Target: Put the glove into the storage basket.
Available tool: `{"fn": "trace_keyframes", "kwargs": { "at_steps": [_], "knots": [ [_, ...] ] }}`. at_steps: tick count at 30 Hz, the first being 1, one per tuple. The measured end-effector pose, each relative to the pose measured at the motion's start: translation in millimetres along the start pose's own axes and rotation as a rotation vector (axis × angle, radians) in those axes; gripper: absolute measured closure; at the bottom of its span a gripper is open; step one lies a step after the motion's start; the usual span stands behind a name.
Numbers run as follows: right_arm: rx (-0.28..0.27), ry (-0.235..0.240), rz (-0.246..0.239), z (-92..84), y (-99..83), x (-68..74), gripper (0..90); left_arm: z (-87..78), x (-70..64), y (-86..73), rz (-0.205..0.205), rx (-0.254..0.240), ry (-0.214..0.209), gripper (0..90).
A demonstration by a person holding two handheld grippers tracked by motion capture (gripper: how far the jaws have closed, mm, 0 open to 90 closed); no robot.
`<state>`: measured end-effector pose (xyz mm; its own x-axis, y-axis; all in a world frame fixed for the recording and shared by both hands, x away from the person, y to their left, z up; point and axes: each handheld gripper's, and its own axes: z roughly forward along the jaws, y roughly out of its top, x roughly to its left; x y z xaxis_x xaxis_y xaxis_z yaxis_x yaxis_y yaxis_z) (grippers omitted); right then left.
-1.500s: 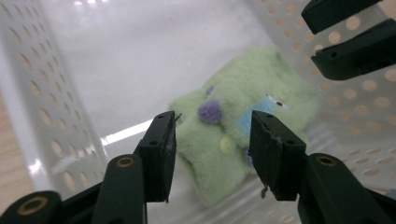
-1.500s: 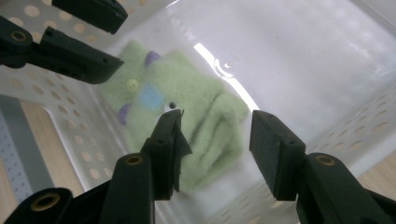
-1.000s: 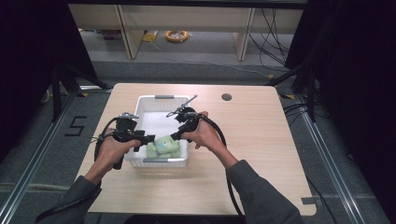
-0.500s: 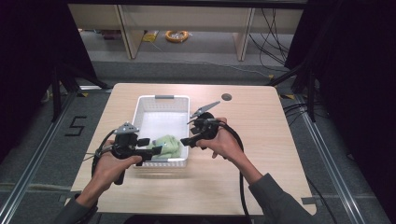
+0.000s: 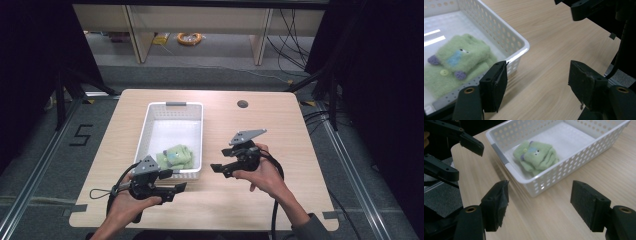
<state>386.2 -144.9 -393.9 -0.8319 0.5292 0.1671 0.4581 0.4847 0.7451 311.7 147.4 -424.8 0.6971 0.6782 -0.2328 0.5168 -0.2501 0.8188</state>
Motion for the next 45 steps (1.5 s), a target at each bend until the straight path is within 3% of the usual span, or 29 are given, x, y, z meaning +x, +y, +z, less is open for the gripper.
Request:
{"fn": "trace_keyframes", "kwargs": {
  "at_steps": [2,7,12,14,22,25,27,30,32,35,36,37,38,41,42,44,45],
  "knots": [
    [-0.02,-0.009,0.002,-8.0,-8.2,0.4,31.5,1.2,-2.2,-5.0,-0.01,0.0,-0.008,30.2],
    [-0.043,-0.03,0.017,-22.8,-28.6,3.6,31.3,4.4,-5.4,-18.2,0.025,0.004,-0.005,28.6],
    [-0.054,-0.036,0.036,-29.6,-48.9,4.1,31.3,5.3,-6.6,-26.6,-0.001,0.005,-0.017,26.7],
    [-0.056,-0.046,0.041,-32.5,-54.9,2.9,30.9,5.4,-5.8,-30.0,0.029,0.007,-0.002,25.8],
    [-0.058,-0.065,0.058,-31.3,-79.7,-0.5,27.4,10.7,-5.9,-45.8,0.033,0.053,-0.014,23.3],
    [-0.045,-0.06,0.098,-30.5,-86.9,0.9,27.4,12.8,-6.9,-50.2,0.034,0.055,-0.013,23.3],
    [-0.049,-0.062,0.079,-28.6,-91.9,-3.0,27.3,12.8,-7.4,-52.7,0.043,0.075,-0.011,22.7],
    [-0.033,-0.063,0.117,-28.5,-98.4,-1.7,27.0,13.8,-7.6,-55.8,0.056,0.065,-0.004,22.5],
    [-0.029,-0.062,0.126,-27.9,-103.2,-1.6,26.8,14.9,-7.2,-58.4,0.04,0.064,-0.003,21.8],
    [-0.033,-0.07,0.101,-26.6,-108.7,-2.3,25.6,15.0,-5.7,-61.4,0.053,0.071,-0.005,21.4],
    [-0.036,-0.072,0.09,-25.9,-110.3,-2.5,25.2,15.0,-6.6,-63.1,0.04,0.073,0.0,21.1],
    [-0.041,-0.067,0.112,-24.9,-112.4,0.4,24.8,14.9,-6.5,-63.6,0.043,0.073,-0.001,20.9],
    [-0.04,-0.074,0.084,-25.3,-113.5,-1.4,24.1,14.8,-6.3,-64.8,0.064,0.065,0.006,20.8],
    [-0.048,-0.077,0.074,-23.7,-120.6,0.9,19.9,16.1,-9.1,-69.6,0.042,0.06,0.01,20.1],
    [-0.045,-0.071,0.064,-22.4,-122.9,1.5,18.2,14.8,-8.2,-69.6,0.061,0.079,-0.001,19.9],
    [-0.031,-0.066,0.065,-20.7,-127.4,2.9,19.0,15.6,-8.7,-72.6,0.083,0.079,0.024,19.7],
    [-0.02,-0.087,0.059,-20.4,-130.3,5.0,19.1,15.8,-9.7,-73.8,0.08,0.069,0.011,19.5]
  ]
}}
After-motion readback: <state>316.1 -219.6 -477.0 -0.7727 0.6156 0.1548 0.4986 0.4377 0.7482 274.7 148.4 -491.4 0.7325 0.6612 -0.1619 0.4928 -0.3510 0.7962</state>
